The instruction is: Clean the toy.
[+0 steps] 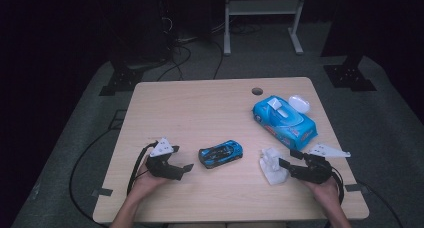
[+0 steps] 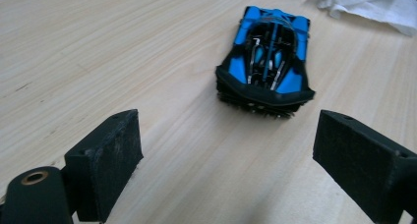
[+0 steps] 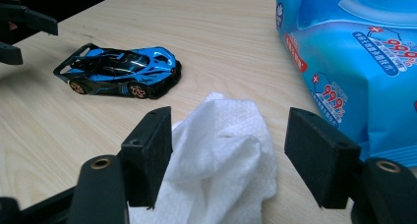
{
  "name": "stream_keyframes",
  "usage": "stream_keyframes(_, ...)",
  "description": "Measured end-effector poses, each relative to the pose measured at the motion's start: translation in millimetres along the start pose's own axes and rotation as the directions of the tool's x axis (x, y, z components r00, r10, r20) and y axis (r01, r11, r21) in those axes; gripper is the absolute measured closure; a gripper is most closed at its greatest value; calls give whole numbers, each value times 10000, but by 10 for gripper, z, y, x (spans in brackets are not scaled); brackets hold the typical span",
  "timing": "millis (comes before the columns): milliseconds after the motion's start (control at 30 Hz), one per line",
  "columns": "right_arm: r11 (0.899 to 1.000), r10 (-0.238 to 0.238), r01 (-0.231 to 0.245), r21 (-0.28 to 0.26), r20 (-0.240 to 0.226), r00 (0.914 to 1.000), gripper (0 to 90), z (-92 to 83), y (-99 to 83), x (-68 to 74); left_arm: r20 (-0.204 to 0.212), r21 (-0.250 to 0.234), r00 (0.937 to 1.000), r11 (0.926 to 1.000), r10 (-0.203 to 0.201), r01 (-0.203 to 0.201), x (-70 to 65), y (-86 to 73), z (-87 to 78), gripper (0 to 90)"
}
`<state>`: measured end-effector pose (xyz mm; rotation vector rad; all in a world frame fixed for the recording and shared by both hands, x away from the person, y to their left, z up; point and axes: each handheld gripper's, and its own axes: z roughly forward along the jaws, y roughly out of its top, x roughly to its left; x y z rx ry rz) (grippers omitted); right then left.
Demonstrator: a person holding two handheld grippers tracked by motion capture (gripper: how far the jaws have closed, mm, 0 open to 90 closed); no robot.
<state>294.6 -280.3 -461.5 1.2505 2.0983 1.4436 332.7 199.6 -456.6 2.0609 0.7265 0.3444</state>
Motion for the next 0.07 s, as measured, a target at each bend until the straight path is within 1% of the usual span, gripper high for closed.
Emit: stream_keyframes(67, 10000, -44, 45, -54, 26, 10000, 324, 0, 0, 2, -100, 45, 10000, 10000, -4, 4, 8, -3, 1, 96)
